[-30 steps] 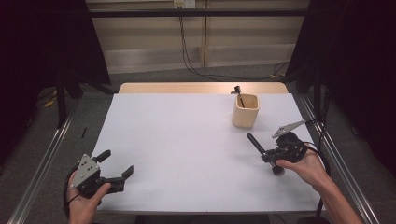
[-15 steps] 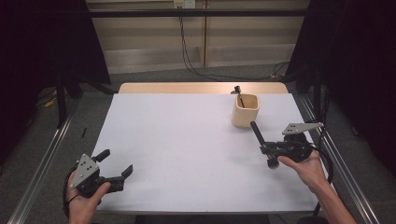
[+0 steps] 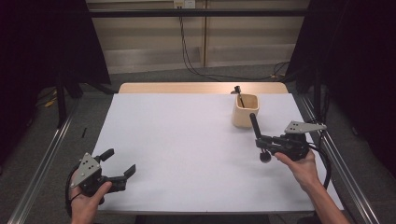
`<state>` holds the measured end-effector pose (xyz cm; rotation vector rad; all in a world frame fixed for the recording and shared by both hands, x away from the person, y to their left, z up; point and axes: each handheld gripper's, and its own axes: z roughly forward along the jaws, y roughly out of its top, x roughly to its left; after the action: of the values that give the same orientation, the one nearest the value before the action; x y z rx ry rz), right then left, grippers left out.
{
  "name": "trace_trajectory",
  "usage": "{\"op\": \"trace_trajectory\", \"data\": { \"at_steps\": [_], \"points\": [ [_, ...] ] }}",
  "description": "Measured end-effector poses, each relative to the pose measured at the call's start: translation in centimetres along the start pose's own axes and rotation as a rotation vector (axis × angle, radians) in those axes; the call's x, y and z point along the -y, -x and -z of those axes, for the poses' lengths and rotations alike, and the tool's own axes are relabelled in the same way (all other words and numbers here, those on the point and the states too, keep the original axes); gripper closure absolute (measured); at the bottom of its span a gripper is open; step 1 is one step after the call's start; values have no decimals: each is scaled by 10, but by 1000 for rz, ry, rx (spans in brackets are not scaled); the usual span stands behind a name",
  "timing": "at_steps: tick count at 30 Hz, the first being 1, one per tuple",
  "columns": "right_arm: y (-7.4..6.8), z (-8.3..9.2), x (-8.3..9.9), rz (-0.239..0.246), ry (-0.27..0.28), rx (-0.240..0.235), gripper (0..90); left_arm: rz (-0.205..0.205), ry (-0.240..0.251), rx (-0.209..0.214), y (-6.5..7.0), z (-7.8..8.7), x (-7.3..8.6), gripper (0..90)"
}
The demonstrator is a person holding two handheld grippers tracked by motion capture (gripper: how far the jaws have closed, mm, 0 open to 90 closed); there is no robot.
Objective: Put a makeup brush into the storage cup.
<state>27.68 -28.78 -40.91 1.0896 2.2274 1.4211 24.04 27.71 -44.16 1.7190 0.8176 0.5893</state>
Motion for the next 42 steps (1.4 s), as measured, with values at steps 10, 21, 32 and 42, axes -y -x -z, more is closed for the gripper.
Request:
{"op": "trace_trajectory", "data": {
  "at_steps": [10, 21, 32, 42],
  "points": [
    [-10, -14, -5, 36, 8, -59, 722, -31, -7, 14, 5, -5, -3, 38],
    [-27, -36, -19, 79, -3, -126, 722, -54, -1, 44, 12, -19, -14, 38],
    [-42, -59, -28, 109, -11, -188, 722, -61, -25, 92, 20, -32, -16, 42],
    [-53, -75, -36, 141, -29, -244, 722, -79, -29, 148, 32, -50, -26, 43]
  ]
}}
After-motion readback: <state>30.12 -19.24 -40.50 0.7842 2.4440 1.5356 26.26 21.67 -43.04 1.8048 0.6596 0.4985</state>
